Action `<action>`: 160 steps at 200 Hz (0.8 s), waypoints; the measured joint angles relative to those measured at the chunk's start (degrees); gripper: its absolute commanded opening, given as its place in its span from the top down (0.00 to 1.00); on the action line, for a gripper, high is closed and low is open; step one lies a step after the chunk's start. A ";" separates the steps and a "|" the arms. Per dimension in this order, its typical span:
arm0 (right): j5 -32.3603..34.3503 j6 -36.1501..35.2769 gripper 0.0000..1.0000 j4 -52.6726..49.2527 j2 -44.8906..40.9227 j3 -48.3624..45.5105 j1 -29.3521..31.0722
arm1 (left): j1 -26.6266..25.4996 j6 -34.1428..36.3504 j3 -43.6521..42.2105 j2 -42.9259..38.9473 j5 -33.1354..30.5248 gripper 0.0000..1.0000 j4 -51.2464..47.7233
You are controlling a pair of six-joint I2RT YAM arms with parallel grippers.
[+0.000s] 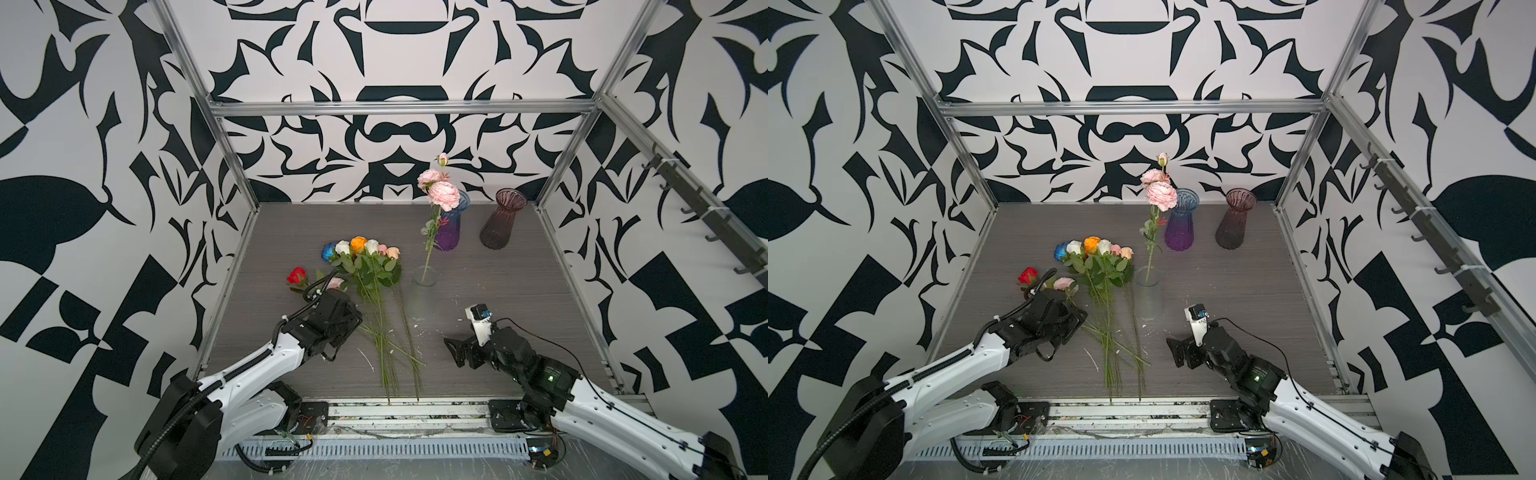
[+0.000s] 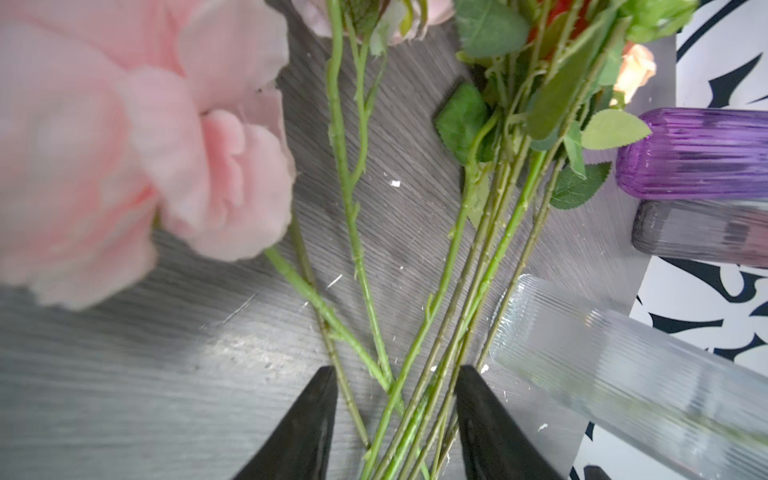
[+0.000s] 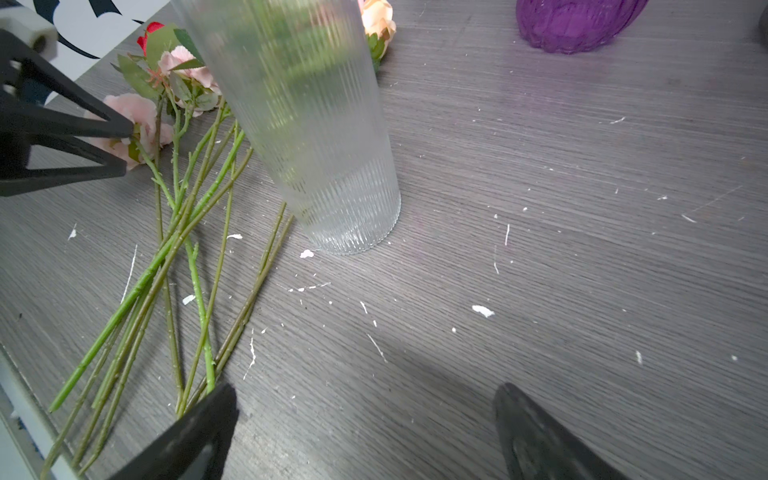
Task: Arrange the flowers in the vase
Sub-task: 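Move the left gripper back to the rose bunch and close on a pink rose stem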
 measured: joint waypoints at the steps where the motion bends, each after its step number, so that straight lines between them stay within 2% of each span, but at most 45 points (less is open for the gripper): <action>1: 0.00 0.00 0.01 0.02 0.00 0.00 0.00 | 0.04 -0.15 0.00 0.22 0.09 0.49 0.17; 33: 0.00 -0.07 0.01 0.04 -0.52 0.02 0.00 | 0.79 -1.40 0.04 4.33 2.29 0.50 2.75; 52: 0.00 -0.15 0.01 0.09 -0.66 0.00 0.00 | 1.09 -1.77 0.59 6.12 3.15 0.58 3.13; 71: -0.02 -0.15 0.01 0.11 -0.72 0.02 0.00 | 1.49 -1.86 1.20 7.34 3.87 0.62 4.09; 160: -0.07 -0.15 0.01 0.15 -0.74 0.02 0.00 | 4.09 -2.54 1.33 12.90 7.19 0.67 7.32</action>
